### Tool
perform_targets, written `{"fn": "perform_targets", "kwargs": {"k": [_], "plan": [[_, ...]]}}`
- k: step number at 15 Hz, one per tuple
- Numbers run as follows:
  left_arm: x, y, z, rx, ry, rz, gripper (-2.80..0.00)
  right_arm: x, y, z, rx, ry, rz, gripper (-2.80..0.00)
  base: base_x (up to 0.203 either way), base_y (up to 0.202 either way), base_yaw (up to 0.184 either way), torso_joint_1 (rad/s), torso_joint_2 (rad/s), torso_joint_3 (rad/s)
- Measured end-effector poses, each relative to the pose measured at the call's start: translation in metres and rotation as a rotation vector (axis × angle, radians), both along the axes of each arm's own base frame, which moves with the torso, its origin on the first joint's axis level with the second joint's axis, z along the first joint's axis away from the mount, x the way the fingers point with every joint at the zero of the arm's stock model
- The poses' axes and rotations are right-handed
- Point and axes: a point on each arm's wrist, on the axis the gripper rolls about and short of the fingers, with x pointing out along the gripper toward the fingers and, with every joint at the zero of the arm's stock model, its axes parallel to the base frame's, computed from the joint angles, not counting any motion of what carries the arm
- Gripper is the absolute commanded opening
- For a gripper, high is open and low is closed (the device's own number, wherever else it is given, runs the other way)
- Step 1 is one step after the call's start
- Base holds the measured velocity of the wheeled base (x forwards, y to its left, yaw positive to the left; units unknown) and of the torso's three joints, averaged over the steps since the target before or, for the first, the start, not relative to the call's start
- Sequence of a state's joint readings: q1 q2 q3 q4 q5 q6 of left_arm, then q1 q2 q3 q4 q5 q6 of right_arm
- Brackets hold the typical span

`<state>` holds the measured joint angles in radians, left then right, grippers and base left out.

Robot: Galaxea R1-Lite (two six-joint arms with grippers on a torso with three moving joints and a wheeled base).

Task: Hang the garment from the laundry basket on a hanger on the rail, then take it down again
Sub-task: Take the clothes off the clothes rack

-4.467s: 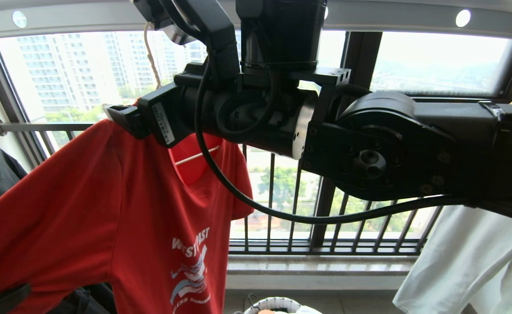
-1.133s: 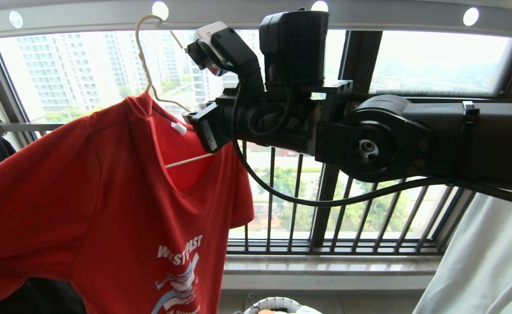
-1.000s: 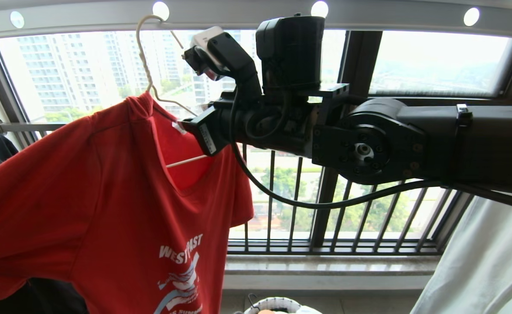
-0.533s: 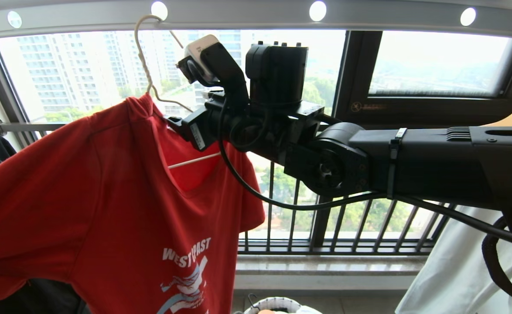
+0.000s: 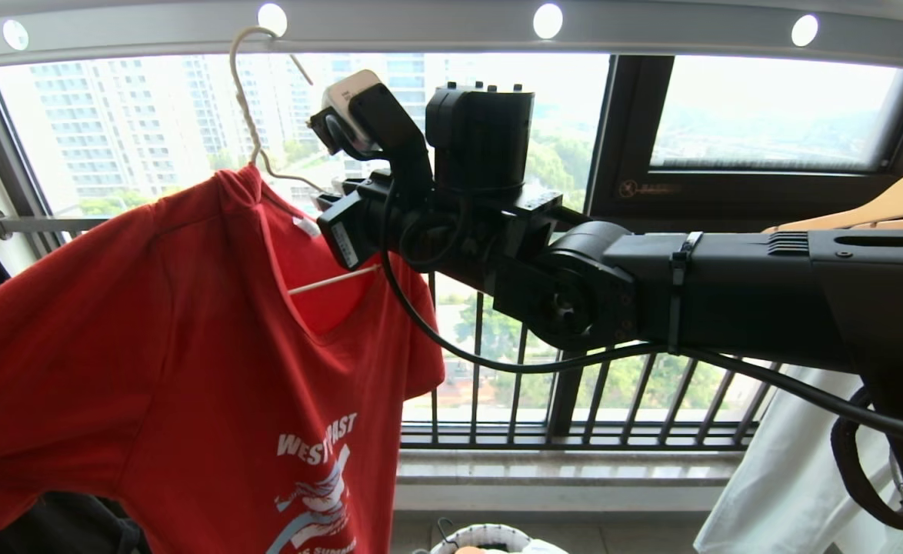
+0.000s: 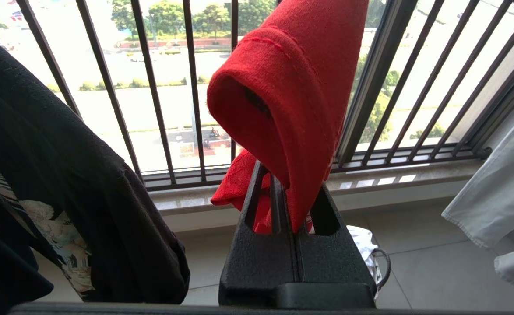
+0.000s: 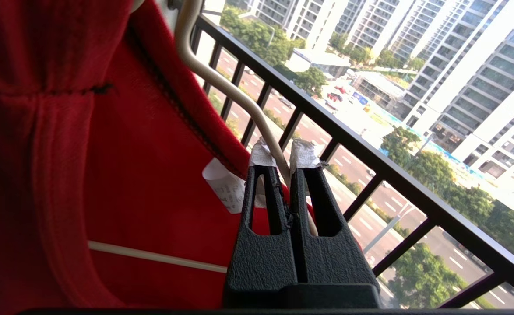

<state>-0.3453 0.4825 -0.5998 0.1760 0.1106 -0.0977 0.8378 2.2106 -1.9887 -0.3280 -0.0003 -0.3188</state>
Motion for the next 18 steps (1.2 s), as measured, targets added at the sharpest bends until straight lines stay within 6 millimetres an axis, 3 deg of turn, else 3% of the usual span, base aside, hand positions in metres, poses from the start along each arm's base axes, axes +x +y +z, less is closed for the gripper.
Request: {"fn": "perform_targets", "kwargs": {"k": [14,18], "plan": [[-0.005,0.002,-0.003,-0.007,-0.013,-0.002,-2.8,-0.001,-0.001,0.002,0.002,0.0,0.003,-2.8,0.0,0.0,0.0,0.0,0.0,0.0],[-0.022,0.008,-0.019,0.004,0.058,0.003,-2.8,0.011,-0.012,0.002,0.0,0.003,-0.031,-2.8,0.0,0.0,0.0,0.0,0.0,0.0]]}}
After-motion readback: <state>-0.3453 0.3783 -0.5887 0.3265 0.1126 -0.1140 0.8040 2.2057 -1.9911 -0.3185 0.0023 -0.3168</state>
